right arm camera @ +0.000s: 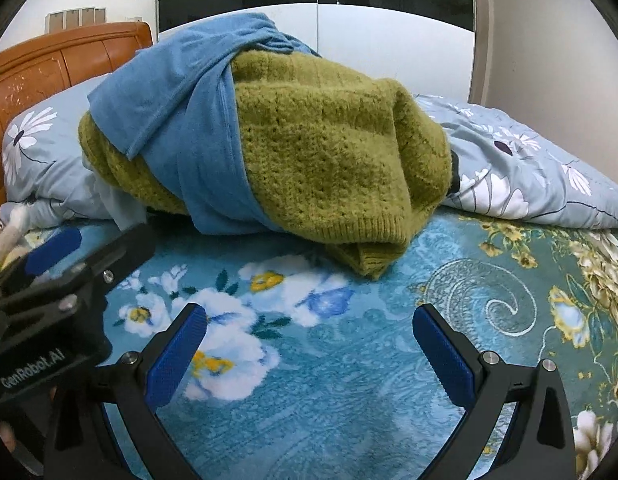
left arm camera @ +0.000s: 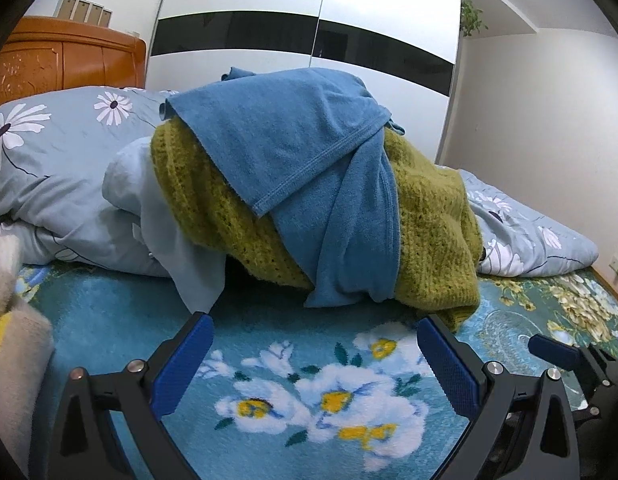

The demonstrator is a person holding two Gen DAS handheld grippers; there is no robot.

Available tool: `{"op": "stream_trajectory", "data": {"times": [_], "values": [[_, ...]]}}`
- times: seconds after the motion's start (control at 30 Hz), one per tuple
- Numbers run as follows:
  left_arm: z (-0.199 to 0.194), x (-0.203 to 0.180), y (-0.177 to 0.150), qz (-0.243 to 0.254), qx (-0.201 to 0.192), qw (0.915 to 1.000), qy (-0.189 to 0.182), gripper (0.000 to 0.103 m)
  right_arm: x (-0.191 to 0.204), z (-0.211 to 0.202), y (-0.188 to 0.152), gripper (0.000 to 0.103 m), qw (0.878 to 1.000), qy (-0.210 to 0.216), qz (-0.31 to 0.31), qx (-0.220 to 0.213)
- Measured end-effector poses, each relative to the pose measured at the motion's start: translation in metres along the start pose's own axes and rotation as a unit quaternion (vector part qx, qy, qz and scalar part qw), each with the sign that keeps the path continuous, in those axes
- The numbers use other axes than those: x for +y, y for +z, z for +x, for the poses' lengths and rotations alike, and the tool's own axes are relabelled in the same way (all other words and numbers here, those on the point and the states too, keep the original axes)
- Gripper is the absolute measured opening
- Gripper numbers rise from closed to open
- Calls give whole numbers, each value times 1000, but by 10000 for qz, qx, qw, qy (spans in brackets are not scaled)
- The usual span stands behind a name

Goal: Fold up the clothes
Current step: 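Reach the right gripper to the blue garment on the clothes pile and grasp it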

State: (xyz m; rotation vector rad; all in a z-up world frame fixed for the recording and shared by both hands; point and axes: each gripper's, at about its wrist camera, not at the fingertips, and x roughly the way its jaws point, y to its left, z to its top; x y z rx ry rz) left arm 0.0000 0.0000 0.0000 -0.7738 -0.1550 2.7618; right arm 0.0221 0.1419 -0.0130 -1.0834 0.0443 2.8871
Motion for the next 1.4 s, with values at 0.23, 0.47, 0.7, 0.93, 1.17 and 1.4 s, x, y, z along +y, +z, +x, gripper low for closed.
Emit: {"op": "stream_trajectory", "data": {"times": [0.23, 0.47, 0.7, 0.93, 1.17, 1.4], "values": [[2, 3, -2, -94, -38, 9999, -52, 103, 1, -11, 7, 103, 9997, -198, -147, -21], [-1, 2, -2, -30, -111, 9998, -130, 103, 3, -22, 10, 103, 9981, -468, -378, -131], [-1, 4, 0, -131, 56, 9996, -252, 103, 7, -29, 12, 103, 9959, -603, -630, -253], [-15, 10, 5, -121, -278, 9992, -270, 103, 1, -32, 22, 103, 9954, -583, -753, -76], [-26, 31, 9, -313, -456, 9985, 16, 103, -20, -43, 92, 103, 9983, -157, -499, -248], [-16, 41, 5, -341, -156, 9993, -34, 103, 4, -16, 186, 103, 9979, 518, -234, -313]]}}
